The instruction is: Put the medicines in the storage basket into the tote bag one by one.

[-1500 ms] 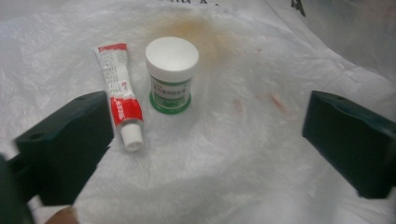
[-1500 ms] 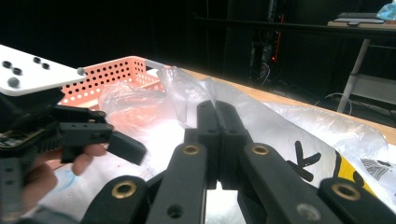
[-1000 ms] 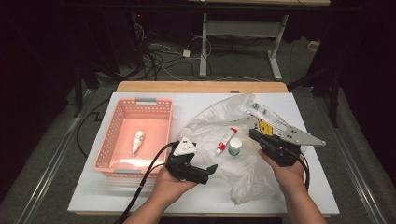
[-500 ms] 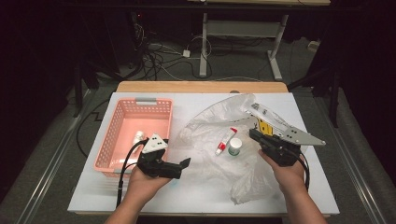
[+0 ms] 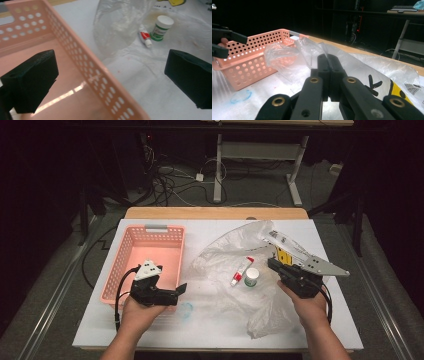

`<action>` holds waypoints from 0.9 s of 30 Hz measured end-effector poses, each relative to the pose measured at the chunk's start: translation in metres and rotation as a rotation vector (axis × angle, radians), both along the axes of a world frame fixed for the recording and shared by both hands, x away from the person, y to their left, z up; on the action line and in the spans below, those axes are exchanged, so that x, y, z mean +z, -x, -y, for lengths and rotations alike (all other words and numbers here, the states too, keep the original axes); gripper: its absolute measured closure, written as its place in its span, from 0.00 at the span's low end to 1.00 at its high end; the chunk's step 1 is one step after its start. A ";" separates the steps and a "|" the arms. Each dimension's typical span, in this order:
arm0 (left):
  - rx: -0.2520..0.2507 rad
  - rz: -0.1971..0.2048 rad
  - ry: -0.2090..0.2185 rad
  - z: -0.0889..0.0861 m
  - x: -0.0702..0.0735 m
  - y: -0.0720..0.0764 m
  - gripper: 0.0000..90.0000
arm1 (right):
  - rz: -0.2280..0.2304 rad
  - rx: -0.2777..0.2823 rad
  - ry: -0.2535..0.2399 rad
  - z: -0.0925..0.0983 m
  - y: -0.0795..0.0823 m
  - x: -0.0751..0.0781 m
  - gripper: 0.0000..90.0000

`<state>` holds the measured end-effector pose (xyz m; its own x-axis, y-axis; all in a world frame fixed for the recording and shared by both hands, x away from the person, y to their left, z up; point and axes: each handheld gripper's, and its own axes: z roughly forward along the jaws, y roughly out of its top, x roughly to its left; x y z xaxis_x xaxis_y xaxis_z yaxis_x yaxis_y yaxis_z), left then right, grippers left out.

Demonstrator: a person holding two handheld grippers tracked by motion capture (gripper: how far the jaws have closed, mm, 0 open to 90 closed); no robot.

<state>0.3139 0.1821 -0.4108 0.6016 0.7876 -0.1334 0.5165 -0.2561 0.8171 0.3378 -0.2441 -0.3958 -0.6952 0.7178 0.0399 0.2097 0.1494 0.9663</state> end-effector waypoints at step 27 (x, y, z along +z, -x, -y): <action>0.183 -0.092 -0.021 -0.061 0.002 -0.054 0.03 | 0.006 -0.003 -0.003 0.002 0.000 0.001 1.00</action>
